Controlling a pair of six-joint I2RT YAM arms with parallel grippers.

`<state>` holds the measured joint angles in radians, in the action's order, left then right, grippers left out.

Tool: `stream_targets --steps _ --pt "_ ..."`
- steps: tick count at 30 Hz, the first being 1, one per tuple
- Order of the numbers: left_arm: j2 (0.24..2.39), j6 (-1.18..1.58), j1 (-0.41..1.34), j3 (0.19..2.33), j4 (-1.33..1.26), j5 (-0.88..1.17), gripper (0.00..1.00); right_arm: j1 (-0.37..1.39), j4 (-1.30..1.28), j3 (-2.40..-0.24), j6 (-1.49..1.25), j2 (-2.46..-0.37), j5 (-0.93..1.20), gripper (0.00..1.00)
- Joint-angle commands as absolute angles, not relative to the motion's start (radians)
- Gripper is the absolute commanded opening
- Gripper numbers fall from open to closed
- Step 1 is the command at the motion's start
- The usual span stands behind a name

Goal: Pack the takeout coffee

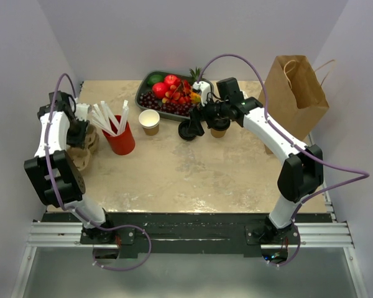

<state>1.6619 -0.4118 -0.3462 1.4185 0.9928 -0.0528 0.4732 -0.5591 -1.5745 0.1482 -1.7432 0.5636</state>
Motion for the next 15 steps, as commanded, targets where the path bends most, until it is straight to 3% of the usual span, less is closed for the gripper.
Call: stream_targets --steps 1,3,6,8,15 --pt "1.681 -0.355 -0.41 1.508 1.046 0.123 0.0 0.479 -0.522 -1.571 0.124 -1.746 0.589 0.99" --pt "1.727 -0.351 -0.403 1.54 1.106 0.104 0.0 0.477 -0.523 -1.585 0.124 -1.755 0.589 0.99" --pt "1.668 -0.357 -0.408 1.467 0.994 -0.011 0.0 0.477 -0.525 -1.595 0.126 -1.759 0.589 0.99" --pt "1.692 -0.338 -0.433 1.528 1.072 0.054 0.0 0.477 -0.528 -1.591 0.127 -1.761 0.589 0.99" --pt "1.773 -0.371 -0.419 1.506 1.155 -0.048 0.0 0.477 -0.511 -1.585 0.112 -1.77 0.601 0.99"
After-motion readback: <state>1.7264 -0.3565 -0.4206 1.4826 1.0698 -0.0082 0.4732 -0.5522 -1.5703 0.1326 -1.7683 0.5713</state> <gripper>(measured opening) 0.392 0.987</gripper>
